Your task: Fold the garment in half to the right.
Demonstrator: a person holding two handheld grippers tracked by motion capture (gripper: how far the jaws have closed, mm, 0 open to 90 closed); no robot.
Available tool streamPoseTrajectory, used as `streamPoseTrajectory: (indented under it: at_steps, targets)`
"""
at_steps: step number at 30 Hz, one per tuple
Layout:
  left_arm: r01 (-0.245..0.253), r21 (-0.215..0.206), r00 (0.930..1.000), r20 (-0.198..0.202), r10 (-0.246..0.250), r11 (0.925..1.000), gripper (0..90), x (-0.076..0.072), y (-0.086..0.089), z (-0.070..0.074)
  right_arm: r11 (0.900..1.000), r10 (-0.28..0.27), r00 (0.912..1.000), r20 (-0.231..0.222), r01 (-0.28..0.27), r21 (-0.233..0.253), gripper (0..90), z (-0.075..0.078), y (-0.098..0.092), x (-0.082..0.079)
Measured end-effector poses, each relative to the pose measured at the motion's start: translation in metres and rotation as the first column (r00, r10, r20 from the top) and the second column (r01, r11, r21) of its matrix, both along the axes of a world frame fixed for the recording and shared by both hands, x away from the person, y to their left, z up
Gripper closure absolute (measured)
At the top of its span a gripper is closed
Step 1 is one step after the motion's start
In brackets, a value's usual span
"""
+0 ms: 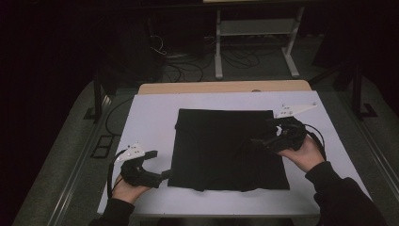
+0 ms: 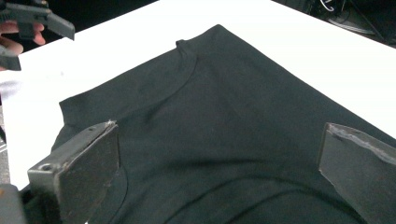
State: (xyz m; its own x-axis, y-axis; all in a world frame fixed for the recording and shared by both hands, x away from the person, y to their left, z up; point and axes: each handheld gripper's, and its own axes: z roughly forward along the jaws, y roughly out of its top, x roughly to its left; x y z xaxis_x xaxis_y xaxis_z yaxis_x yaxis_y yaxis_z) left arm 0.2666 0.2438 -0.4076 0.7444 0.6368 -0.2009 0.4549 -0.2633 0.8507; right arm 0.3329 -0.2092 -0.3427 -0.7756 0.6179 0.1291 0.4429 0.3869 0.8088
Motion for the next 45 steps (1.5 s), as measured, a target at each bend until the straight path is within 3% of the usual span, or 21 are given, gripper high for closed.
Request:
streamPoseTrajectory:
  at_steps: [9,15,34,45]
  targets:
    - [-0.001,0.039,1.0000,0.006,0.001,0.9992,0.0,-0.004,0.006,-0.004,0.999,0.027,0.9996,-0.002,-0.027,-0.021,0.0,0.009,0.021,0.025]
    - [0.003,0.055,0.9994,0.033,-0.005,0.9985,0.0,-0.009,0.011,-0.006,0.999,0.049,0.9988,0.006,-0.049,-0.017,0.0,0.016,0.037,0.041]
    - [0.021,0.089,0.9998,-0.004,-0.021,0.9958,0.0,-0.010,0.011,-0.013,0.995,0.091,0.9958,-0.008,-0.091,-0.029,0.0,0.016,0.081,0.084]
    - [0.082,0.162,0.9957,-0.056,-0.074,0.9835,0.0,-0.013,-0.001,-0.024,0.993,0.106,0.9937,-0.037,-0.107,-0.043,0.0,0.006,0.110,0.108]
